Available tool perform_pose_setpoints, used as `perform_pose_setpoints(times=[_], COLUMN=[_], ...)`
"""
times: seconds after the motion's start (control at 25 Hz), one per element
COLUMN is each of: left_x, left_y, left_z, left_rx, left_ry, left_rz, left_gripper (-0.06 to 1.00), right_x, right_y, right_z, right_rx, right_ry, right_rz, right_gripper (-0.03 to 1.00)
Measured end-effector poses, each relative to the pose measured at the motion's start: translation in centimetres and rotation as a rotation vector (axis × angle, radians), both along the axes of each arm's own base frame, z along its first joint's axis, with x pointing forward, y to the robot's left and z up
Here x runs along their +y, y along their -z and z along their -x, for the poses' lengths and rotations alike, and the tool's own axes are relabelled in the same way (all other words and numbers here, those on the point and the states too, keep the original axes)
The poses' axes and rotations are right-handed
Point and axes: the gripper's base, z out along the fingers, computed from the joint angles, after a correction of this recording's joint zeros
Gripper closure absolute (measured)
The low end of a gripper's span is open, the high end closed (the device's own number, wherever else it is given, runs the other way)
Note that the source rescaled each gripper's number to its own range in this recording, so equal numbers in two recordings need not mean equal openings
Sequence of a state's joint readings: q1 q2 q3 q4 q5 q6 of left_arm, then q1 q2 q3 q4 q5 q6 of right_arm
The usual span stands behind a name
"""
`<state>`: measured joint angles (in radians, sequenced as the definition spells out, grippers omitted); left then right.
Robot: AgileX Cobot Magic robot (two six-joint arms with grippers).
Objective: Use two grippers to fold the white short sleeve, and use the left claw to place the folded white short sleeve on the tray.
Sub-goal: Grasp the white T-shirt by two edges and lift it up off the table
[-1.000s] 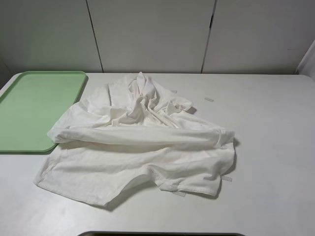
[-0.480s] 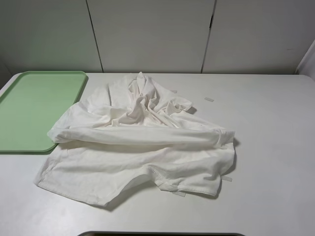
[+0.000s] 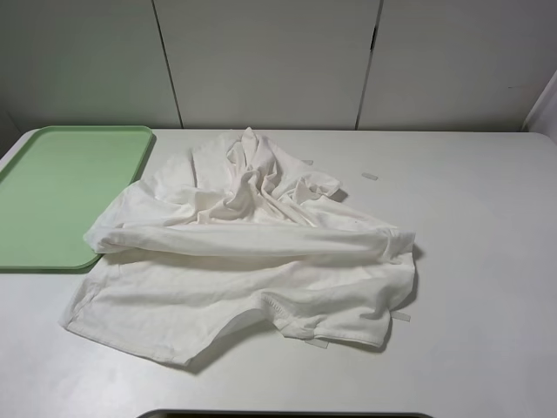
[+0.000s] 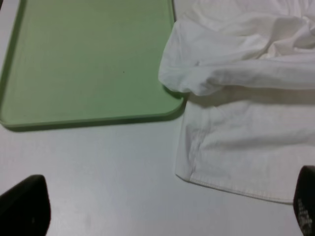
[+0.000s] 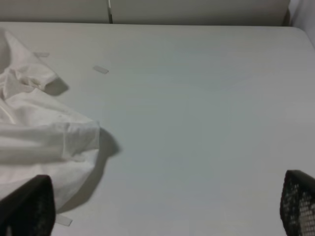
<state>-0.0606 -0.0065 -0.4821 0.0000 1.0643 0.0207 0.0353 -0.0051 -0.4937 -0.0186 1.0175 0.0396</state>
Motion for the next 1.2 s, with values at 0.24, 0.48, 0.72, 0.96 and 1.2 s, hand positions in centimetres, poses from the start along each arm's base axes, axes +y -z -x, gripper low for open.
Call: perform_pose_setpoints(times=[0.24, 0.48, 0.72, 0.96, 1.2], left_x=[0.00, 0.00, 0.00, 0.00, -0.01], left_y=[0.00, 0.00, 0.00, 0.00, -0.69], left_z=[0.00, 0.00, 0.00, 0.00, -0.07], left_rx=[0.000, 0.000, 0.000, 0.000, 0.004], left_ry=[0.000, 0.000, 0.000, 0.000, 0.000], left_rz=[0.000, 0.000, 0.000, 0.000, 0.000], left_gripper=[-0.04, -0.04, -0.04, -0.04, -0.04], right_x=[0.00, 0.00, 0.00, 0.00, 0.22], right_y=[0.00, 0.00, 0.00, 0.00, -0.53], right_z=[0.00, 0.00, 0.00, 0.00, -0.63], right_rx=[0.000, 0.000, 0.000, 0.000, 0.039], right_ry=[0.000, 0.000, 0.000, 0.000, -0.014], right_rz=[0.000, 0.000, 0.000, 0.000, -0.021], right_gripper=[-0.03, -0.03, -0.03, -0.03, -0.03])
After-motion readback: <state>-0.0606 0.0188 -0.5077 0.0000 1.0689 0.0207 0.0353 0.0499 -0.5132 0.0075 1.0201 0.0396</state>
